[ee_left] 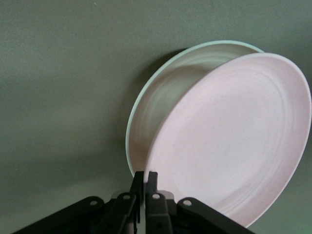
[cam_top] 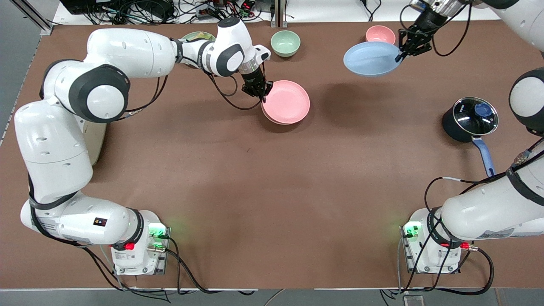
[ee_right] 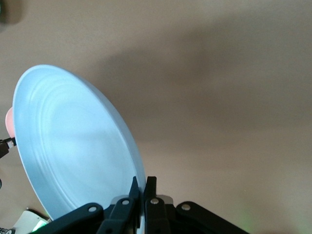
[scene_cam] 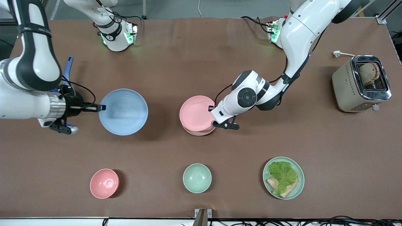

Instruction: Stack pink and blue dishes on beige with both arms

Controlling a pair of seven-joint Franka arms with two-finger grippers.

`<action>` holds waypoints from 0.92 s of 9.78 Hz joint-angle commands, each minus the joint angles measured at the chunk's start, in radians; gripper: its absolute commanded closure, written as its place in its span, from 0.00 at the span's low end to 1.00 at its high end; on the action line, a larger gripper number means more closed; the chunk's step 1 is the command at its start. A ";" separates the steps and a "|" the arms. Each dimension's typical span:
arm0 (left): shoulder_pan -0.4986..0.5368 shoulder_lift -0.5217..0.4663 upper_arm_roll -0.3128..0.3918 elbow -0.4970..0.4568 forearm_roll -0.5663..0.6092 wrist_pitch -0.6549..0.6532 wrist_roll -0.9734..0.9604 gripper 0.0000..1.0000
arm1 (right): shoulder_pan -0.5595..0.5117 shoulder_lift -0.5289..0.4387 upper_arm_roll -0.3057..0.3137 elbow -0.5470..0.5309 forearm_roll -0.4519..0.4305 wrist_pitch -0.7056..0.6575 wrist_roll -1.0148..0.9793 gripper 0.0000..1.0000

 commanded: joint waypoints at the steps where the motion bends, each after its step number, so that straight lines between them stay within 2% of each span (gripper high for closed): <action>1: -0.007 0.041 0.005 0.014 0.028 -0.005 -0.020 0.75 | -0.011 -0.015 0.072 -0.071 -0.004 0.081 0.082 0.98; 2: -0.007 0.044 0.005 0.016 0.029 -0.005 -0.029 0.26 | -0.011 -0.015 0.100 -0.087 -0.004 0.112 0.099 0.98; 4: 0.003 0.030 0.005 0.040 0.029 -0.005 -0.034 0.03 | 0.023 -0.014 0.110 -0.104 0.001 0.158 0.145 0.99; 5: 0.019 0.001 0.003 0.045 0.029 -0.014 -0.033 0.00 | 0.063 -0.014 0.111 -0.127 0.001 0.213 0.197 0.99; 7: 0.059 -0.159 0.006 0.037 0.026 -0.163 -0.022 0.00 | 0.147 -0.005 0.116 -0.139 0.008 0.294 0.280 0.99; 8: 0.094 -0.241 0.011 0.036 0.026 -0.255 -0.028 0.00 | 0.166 0.008 0.164 -0.162 0.010 0.370 0.329 0.99; 9: 0.128 -0.331 0.049 0.034 0.029 -0.337 -0.017 0.00 | 0.167 0.037 0.235 -0.180 0.010 0.468 0.390 0.98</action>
